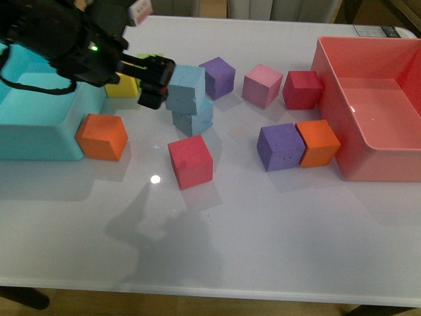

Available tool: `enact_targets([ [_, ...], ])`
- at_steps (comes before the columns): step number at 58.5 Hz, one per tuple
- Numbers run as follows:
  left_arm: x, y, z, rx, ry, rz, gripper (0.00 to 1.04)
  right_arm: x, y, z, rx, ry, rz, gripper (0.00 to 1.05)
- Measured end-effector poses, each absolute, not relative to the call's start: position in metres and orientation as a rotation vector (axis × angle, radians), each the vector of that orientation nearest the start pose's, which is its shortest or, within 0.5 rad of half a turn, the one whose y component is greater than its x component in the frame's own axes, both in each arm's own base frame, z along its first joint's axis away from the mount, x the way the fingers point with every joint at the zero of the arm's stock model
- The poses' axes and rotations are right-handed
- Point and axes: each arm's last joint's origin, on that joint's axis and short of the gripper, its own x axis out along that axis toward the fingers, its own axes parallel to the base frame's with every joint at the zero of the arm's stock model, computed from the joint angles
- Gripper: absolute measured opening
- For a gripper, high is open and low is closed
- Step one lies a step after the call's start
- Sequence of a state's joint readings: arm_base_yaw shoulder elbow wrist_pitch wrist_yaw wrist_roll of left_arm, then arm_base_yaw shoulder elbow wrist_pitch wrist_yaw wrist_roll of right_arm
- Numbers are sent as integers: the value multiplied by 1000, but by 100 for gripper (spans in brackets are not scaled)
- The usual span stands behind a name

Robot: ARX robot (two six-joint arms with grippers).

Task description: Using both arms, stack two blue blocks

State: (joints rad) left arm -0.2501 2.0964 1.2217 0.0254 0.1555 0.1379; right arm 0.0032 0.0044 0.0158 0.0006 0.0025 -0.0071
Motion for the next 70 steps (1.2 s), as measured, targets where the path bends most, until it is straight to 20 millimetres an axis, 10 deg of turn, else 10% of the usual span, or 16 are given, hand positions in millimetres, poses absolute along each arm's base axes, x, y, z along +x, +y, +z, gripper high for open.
enact_targets([
  [14,353,-68,147,64,654,-323,94,97,0,169,-7,-12,1,96],
  [27,261,-5,163,10,30,-5,55,97,0,169,-7,-12,1,96],
  [45,201,0,162,1,15,1,1,97,0,169,-7,-12,3,96],
  [70,159,0,163,2,14,0,2,97,0,169,-7,-12,3,96],
])
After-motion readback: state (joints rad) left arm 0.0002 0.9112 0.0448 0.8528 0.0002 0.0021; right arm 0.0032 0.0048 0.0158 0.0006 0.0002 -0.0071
